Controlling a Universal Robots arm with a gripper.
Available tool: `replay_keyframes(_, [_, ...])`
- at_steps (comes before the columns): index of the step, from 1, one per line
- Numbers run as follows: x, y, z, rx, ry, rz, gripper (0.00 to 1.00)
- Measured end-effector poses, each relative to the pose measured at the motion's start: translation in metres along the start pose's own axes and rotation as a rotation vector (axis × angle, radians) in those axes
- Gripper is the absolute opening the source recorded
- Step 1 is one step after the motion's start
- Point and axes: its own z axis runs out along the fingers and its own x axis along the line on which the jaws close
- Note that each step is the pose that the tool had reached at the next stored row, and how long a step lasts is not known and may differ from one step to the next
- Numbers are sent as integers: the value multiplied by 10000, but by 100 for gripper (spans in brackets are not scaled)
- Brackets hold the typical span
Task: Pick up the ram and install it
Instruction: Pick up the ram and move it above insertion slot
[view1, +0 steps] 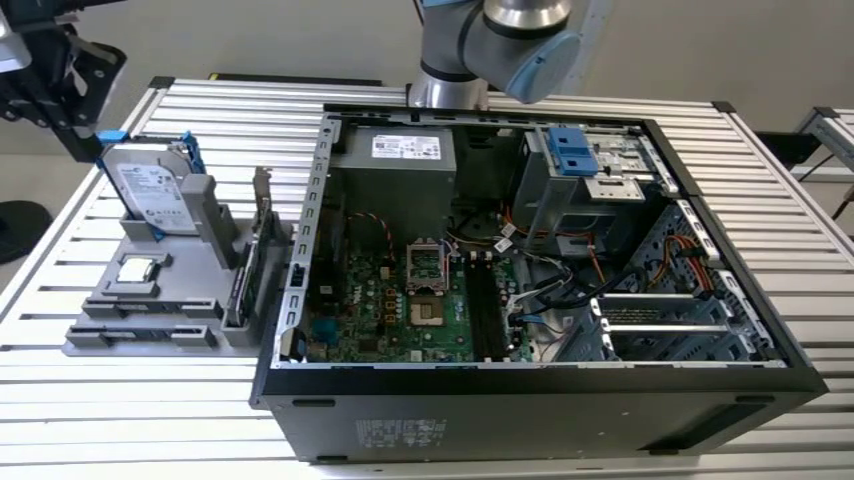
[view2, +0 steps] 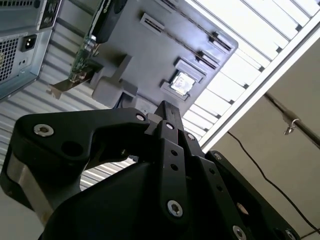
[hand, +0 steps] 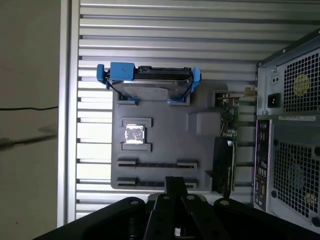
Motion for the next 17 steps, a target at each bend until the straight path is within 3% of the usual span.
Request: replay_keyframes(17, [2,-273,-13,-1,24,2,0])
